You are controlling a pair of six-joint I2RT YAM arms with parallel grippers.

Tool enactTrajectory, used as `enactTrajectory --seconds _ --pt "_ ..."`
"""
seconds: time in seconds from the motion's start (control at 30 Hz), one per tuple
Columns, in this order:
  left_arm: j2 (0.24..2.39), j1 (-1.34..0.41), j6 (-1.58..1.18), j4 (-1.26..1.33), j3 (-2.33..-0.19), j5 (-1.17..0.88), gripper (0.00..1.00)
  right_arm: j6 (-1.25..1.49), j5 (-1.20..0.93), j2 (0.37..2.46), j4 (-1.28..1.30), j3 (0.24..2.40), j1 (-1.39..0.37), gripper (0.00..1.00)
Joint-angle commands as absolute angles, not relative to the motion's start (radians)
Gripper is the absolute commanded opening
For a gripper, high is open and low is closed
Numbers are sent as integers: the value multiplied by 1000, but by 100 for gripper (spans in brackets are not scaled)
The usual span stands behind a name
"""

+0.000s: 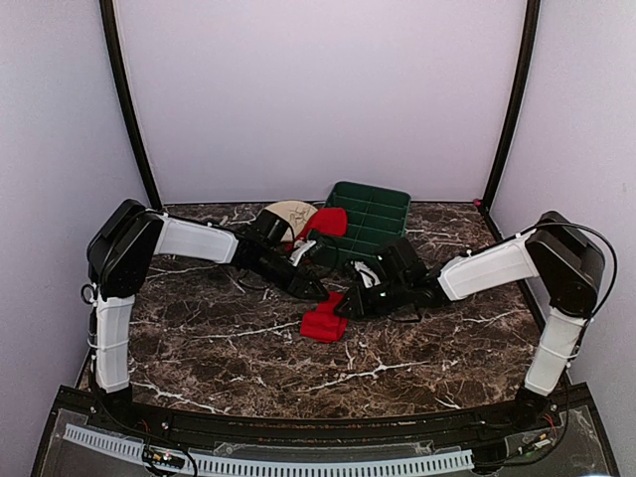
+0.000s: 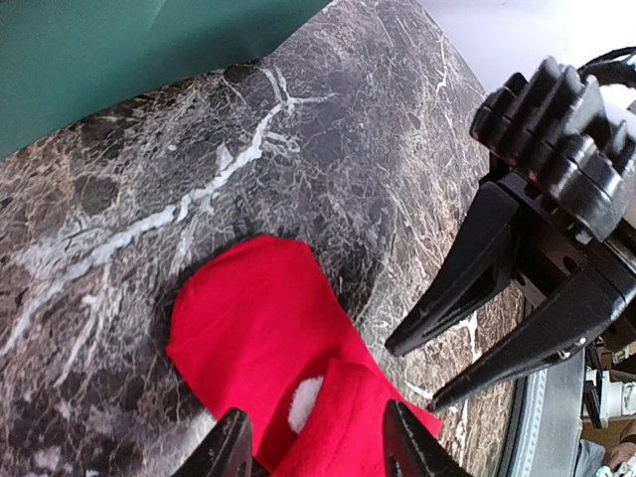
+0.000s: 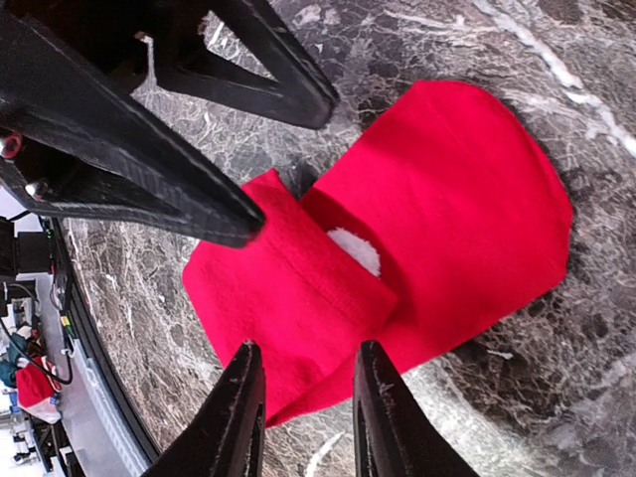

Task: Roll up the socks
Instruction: Flatten out the sock at the center of the board.

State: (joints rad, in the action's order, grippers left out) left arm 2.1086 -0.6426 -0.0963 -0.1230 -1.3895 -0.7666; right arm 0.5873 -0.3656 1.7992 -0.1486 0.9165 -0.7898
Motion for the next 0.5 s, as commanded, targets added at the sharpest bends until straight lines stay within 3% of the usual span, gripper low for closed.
enactTrajectory --seconds 0.0,0.47 --pt "2130 -640 -96 -125 -1431 -812 45 618 -397 1826 -201 903 -775 29" --pt "2185 -640 -108 -116 -1455 -817 40 663 -463 1885 -268 888 -750 29"
